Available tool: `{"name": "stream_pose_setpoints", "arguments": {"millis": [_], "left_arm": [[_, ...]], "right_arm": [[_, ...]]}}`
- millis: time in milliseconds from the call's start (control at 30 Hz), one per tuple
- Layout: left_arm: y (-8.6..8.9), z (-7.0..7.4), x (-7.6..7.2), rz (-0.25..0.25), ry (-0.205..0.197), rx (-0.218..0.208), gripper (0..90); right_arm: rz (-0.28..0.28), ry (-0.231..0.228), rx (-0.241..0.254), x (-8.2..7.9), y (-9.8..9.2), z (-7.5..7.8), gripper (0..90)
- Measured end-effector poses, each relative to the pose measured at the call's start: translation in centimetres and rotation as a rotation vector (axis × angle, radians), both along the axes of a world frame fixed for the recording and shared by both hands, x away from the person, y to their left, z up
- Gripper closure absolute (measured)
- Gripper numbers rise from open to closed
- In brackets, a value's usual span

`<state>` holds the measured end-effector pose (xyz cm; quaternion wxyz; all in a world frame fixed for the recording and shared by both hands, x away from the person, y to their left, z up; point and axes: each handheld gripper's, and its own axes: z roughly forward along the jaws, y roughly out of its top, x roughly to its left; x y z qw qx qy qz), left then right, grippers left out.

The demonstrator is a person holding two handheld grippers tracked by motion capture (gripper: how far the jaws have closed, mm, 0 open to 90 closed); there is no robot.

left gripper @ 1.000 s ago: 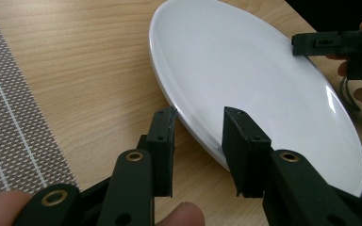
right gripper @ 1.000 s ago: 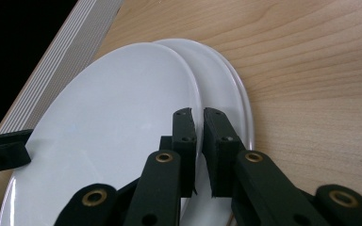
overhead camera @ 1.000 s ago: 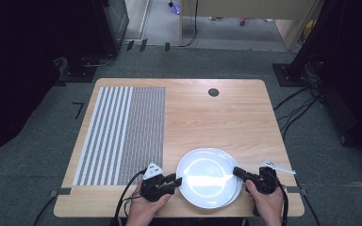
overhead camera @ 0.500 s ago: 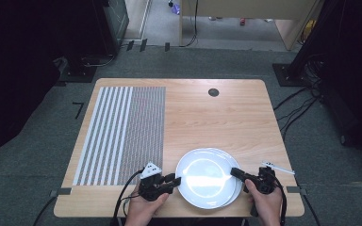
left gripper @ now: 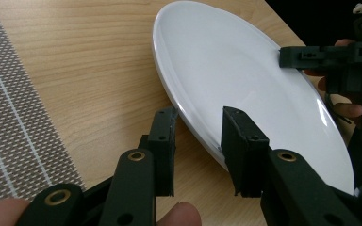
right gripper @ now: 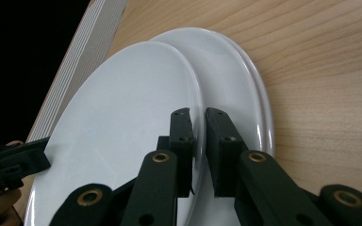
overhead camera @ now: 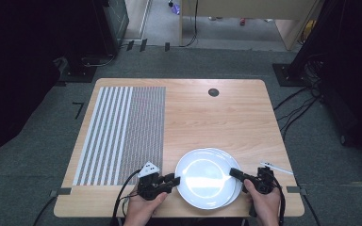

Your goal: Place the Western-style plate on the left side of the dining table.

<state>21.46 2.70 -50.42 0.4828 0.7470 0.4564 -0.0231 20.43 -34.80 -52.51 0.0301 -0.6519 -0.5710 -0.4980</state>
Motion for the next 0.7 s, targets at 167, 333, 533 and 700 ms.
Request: {"name": "stream_pose_setpoints", "arguments": {"millis": [167,333,533,700], "left_arm": [[1.0,0.4,0.4,-0.006,0.012,-0.027,74.7],[1.4,0.6,0.4,-0.008,0.015,-0.003,74.7],[1.7,0.5,0.4,-0.002,0.025,-0.006,72.7],[1.6,0.2,0.5,-0.012,0.033,-0.015,71.7]], "right_arm": [[0.004,-0.004,-0.006,0.0,0.3,0.2,83.6],[0.024,-0.017,0.005,0.0,0.6,0.4,83.6],[0.031,-0.013,-0.014,0.1,1.0,0.2,83.0],[0.031,-0.015,0.002,0.1,1.1,0.1,79.4]]}}
